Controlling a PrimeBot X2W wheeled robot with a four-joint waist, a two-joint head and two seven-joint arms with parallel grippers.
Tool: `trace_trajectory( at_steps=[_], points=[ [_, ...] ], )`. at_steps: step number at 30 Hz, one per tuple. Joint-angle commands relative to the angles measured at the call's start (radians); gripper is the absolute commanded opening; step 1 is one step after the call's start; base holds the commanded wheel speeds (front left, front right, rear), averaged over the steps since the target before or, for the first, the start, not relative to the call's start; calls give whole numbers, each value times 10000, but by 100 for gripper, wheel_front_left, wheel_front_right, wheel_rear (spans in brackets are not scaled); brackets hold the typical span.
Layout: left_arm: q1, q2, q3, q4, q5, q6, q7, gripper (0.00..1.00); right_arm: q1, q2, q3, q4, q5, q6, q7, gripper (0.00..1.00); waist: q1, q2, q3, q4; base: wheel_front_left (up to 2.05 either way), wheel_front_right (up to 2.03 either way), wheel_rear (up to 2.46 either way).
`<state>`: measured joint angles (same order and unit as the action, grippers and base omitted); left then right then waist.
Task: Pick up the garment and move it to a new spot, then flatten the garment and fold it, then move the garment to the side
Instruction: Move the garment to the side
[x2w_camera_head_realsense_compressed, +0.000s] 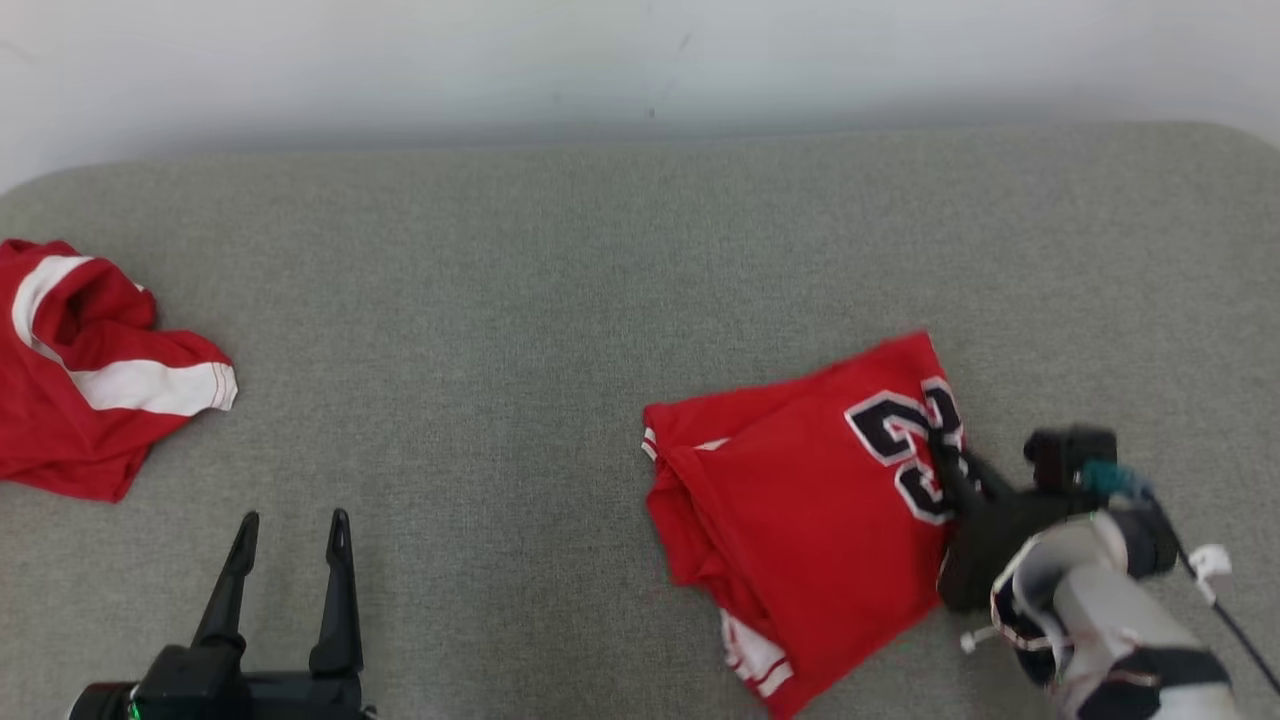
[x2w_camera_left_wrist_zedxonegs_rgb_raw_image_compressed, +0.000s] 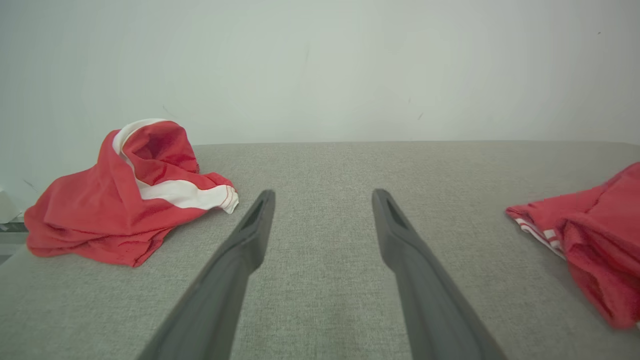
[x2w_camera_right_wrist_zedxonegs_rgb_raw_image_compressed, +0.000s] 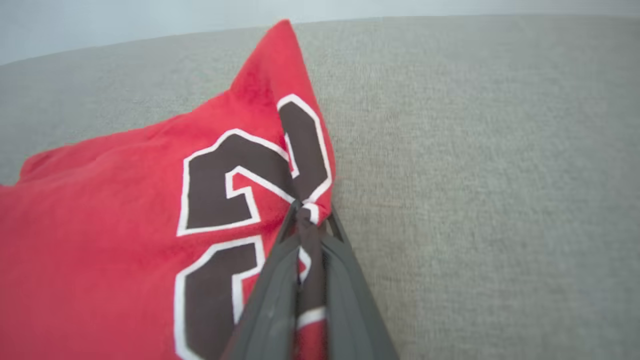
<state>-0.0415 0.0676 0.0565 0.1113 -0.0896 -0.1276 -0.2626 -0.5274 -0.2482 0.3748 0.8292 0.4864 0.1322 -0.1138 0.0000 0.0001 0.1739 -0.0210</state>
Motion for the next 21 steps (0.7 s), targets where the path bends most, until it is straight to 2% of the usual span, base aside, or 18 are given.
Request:
trace_trajectory(
  at_steps=[1, 9, 15, 21],
  points=[
    [-213, -25, -17, -78, 79, 28, -31, 100, -447, -135, 46, -46, 84, -32, 5, 0, 0, -1, 521, 19, 0, 0, 0],
    [-1019, -29, -56, -775, 228, 19, -31, 100, -2916, -968, 151, 295, 259, -32, -30, 0, 0, -1, 2004, -115, 0, 0, 0],
    [-1498, 107, -61, -1704, 353, 4, -31, 100, -4438, -1904, 412, 263, 267, -32, -29, 0, 0, -1, 3230, -955, 0, 0, 0],
    [-2001, 388, -270, -2103, 523, -12, -31, 100, -5208, -2898, 416, 312, 714, -32, -287, 0, 0, -1, 4086, -1787, 0, 0, 0]
  ],
)
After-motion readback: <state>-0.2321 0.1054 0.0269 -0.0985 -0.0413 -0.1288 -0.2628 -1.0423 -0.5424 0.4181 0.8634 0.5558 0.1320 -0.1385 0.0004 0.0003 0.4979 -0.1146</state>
